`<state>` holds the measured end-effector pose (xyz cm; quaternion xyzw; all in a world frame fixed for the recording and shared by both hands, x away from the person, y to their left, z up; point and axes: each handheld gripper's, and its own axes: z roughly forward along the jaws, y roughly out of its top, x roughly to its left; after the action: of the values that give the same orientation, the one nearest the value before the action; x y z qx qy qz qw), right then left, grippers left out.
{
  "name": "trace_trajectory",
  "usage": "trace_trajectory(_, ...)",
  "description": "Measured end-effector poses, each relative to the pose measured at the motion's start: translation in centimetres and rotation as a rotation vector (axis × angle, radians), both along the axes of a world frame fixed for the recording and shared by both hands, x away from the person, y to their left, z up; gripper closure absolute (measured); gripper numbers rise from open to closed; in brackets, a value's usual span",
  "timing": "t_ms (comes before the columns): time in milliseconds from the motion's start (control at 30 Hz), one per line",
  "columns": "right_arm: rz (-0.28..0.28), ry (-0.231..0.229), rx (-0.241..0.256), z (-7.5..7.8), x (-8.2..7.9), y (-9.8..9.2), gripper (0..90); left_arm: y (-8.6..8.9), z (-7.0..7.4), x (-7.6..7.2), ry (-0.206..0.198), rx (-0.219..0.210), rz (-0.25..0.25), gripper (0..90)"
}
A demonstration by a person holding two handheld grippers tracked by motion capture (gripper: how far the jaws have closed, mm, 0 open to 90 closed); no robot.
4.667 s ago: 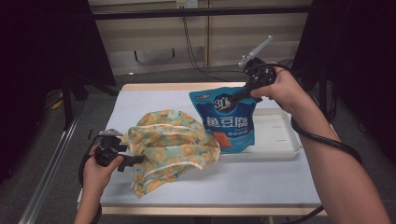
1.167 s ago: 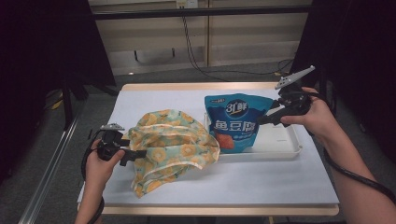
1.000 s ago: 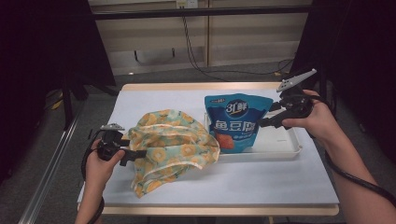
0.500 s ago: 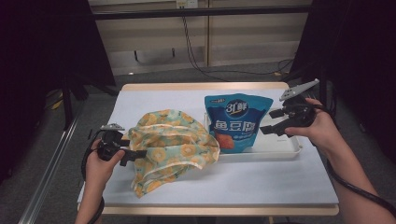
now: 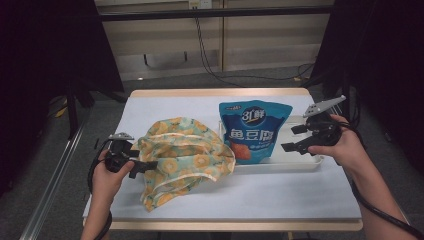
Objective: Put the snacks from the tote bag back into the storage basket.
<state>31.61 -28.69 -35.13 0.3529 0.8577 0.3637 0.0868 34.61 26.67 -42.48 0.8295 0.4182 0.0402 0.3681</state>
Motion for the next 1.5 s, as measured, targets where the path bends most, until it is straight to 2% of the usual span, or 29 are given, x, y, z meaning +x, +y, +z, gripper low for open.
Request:
trace_trajectory(133,-0.007,-0.011,0.001,-0.4,-0.6,-0.4,20.4,0.0,0.0,0.0,0.000,0.003,-0.003,2.9)
trace_trajectory(267,-0.012,-0.013,0.027,-0.8,-1.1,-0.7,20.4,0.0,-0.1,0.0,0.004,-0.006,0.002,2.9)
trace_trajectory(367,-0.014,-0.010,0.019,-1.4,-1.4,-0.8,20.2,0.0,0.0,0.0,0.003,0.004,-0.004,2.9)
trace_trajectory(767,-0.030,-0.012,-0.022,-3.3,-2.4,-0.9,20.0,0.0,-0.1,0.0,0.008,-0.005,0.002,2.9)
trace_trajectory(1133,-0.049,0.002,-0.007,-4.7,-3.4,-1.1,19.7,0.0,0.0,0.0,0.006,-0.007,0.004,2.9)
trace_trajectory(1233,-0.050,0.000,0.010,-5.1,-3.7,-1.2,19.6,0.0,0.0,-0.1,0.006,-0.007,0.006,2.9)
trace_trajectory(1367,-0.058,0.000,-0.007,-5.5,-4.3,-1.3,19.2,0.1,0.0,-0.1,0.004,-0.008,0.005,2.9)
trace_trajectory(1500,-0.054,0.008,-0.001,-6.0,-4.6,-1.5,19.2,0.1,0.0,-0.1,0.003,-0.009,0.002,2.9)
